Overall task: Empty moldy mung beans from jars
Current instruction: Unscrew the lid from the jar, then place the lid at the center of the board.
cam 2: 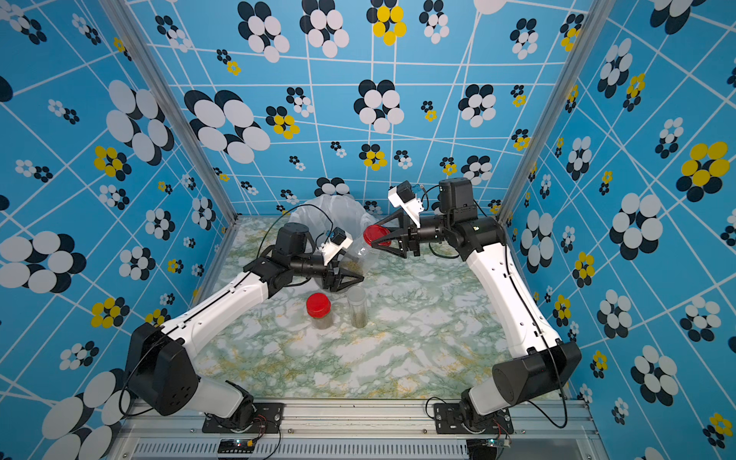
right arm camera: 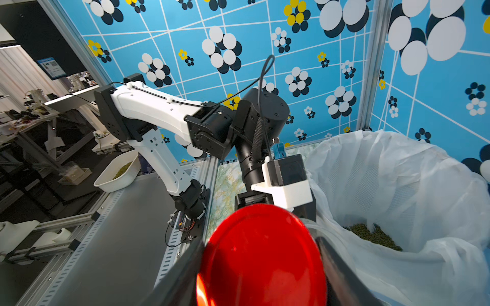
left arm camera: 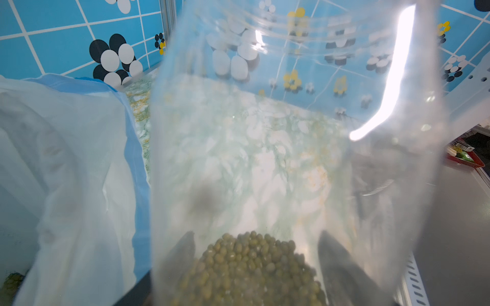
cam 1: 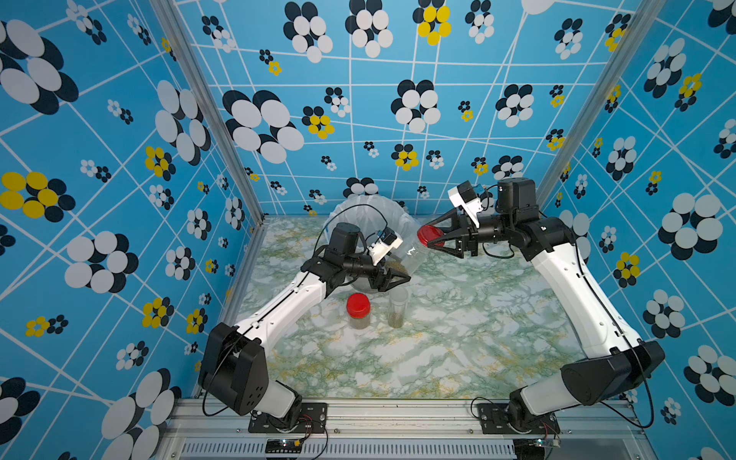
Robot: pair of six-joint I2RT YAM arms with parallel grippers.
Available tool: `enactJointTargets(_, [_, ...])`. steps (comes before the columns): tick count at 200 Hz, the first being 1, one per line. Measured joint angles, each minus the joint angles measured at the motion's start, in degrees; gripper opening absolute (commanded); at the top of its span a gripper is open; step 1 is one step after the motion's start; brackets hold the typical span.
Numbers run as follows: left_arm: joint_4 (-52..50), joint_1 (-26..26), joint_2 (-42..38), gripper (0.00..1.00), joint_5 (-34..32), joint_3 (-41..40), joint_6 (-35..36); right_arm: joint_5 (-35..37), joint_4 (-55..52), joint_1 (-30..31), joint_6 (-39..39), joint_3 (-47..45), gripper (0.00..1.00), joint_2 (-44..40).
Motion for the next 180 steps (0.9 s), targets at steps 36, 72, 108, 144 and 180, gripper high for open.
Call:
enactJointTargets(36, [0.02, -0.31, -2.16, 0.37, -3.76, 0.00, -1.03, 9.97, 7.96, -0.37, 7.82, -3.32, 0.52, -0.50])
enactJointTargets(72, [1.16, -0.42, -5.07, 0.37, -7.82, -0.02, -2.54, 19.87, 13.81, -2.23, 14.29, -5.51, 0.53, -0.76])
enactJointTargets(108, [1.31, -0.42, -7.19, 0.37, -12.11, -0.02, -3.78, 29.05, 17.35, -3.34, 17.44, -9.64, 0.52, -1.92])
enactJointTargets(144, [0.59, -0.42, -8.76, 0.38, -16.50, 0.00, -4.57, 35.63, 21.18, -3.34, 18.05, -19.23, 0.51, -3.15])
enactJointTargets(180, [-1.40, -0.42, -8.94, 0.38, -19.96, 0.00, -4.94, 41.64, 23.39, -2.49, 18.69, -32.72, 0.51, -4.22])
